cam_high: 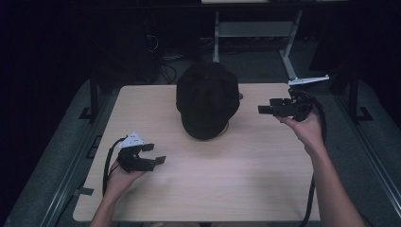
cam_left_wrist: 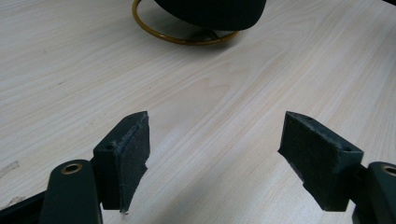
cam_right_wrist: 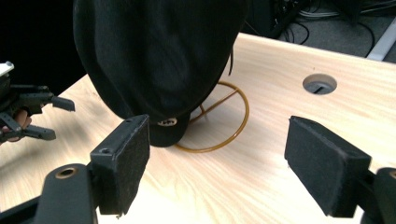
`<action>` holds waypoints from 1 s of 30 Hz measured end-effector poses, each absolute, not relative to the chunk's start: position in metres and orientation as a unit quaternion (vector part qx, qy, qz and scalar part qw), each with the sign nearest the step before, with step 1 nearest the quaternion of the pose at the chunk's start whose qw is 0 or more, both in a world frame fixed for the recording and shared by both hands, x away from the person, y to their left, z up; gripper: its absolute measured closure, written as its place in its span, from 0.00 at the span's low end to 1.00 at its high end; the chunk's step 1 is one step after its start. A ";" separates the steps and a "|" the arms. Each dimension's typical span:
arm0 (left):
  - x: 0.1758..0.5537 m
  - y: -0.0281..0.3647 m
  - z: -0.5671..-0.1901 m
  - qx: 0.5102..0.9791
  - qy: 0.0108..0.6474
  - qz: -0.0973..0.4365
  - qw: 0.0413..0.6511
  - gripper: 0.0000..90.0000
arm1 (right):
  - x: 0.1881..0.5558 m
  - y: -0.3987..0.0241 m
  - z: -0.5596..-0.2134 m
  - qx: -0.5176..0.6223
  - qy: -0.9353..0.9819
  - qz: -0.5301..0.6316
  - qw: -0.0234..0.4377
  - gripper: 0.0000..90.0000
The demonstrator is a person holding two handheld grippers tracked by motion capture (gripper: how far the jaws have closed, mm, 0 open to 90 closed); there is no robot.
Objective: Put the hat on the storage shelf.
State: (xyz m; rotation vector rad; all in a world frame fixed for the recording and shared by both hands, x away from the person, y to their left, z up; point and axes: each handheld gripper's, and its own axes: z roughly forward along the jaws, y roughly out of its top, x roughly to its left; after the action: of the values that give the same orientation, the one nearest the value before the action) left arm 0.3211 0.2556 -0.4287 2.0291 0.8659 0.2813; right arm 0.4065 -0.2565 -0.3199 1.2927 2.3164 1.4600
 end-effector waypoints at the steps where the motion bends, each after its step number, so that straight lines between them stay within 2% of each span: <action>1: 0.321 0.256 -0.429 0.818 0.350 0.114 0.443 0.26 | 0.405 -0.257 -0.322 0.427 0.763 0.482 0.055 0.24; 30: 0.321 0.254 -0.433 0.820 0.352 0.108 0.438 0.26 | 0.375 -0.282 -0.380 0.452 0.758 0.469 0.027 0.23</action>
State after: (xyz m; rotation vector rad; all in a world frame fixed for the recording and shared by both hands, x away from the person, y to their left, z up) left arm 0.3212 0.2544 -0.4332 2.0380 0.8743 0.2690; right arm 0.3747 -0.2821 -0.3800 1.3946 2.3416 1.4488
